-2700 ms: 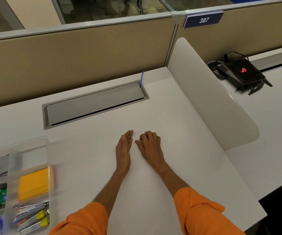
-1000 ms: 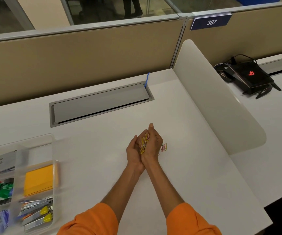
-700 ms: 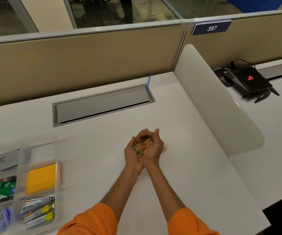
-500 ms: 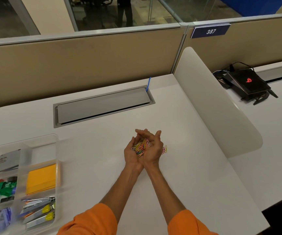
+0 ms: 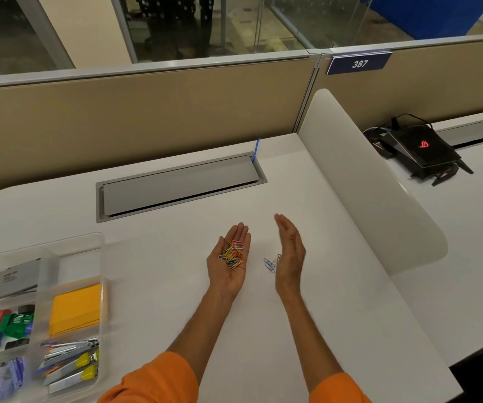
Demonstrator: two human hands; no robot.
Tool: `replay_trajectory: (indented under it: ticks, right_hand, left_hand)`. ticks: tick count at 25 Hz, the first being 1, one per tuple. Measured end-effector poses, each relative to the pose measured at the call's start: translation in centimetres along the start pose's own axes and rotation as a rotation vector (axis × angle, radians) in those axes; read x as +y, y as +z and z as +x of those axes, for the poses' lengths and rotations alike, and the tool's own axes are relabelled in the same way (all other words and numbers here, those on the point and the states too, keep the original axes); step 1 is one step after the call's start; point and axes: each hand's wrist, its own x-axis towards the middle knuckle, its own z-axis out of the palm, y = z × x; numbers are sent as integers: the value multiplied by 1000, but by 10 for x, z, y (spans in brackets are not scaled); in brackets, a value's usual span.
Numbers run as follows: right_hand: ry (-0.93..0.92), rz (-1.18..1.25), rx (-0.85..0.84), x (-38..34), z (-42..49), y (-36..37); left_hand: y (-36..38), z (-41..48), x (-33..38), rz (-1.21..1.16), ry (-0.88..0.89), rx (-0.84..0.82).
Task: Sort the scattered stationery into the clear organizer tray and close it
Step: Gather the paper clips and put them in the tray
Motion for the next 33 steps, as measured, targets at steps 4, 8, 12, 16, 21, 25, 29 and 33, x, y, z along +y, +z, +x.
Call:
replay_trajectory:
  ticks: [4, 8, 12, 16, 21, 25, 29, 33]
  right_hand:
    - [10, -485, -58, 39, 0, -37]
    - [-148, -880, -202, 82, -17, -44]
    - [-221, -1022, -361, 83, -22, -25]
    - [-274, -1184, -466, 83, -19, -23]
    - [-51, -942, -344, 51, -23, -19]
    - [-9, -968, -300, 47, -16, -20]
    - [29, -883, -291, 47, -4, -29]
    - [131, -807, -178, 42, 6, -35]
  left_hand:
    - [-7, -1, 20, -31, 72, -27]
    - [-8, -7, 30, -41, 98, -8]
    - [-11, -10, 31, -29, 99, -8]
    - [-15, -11, 31, -17, 102, -18]
    - [-17, -11, 30, 11, 100, -15]
    - [-19, -12, 27, 24, 93, -9]
    - [-18, -13, 25, 35, 74, -2]
    - [-17, -13, 21, 39, 54, 0]
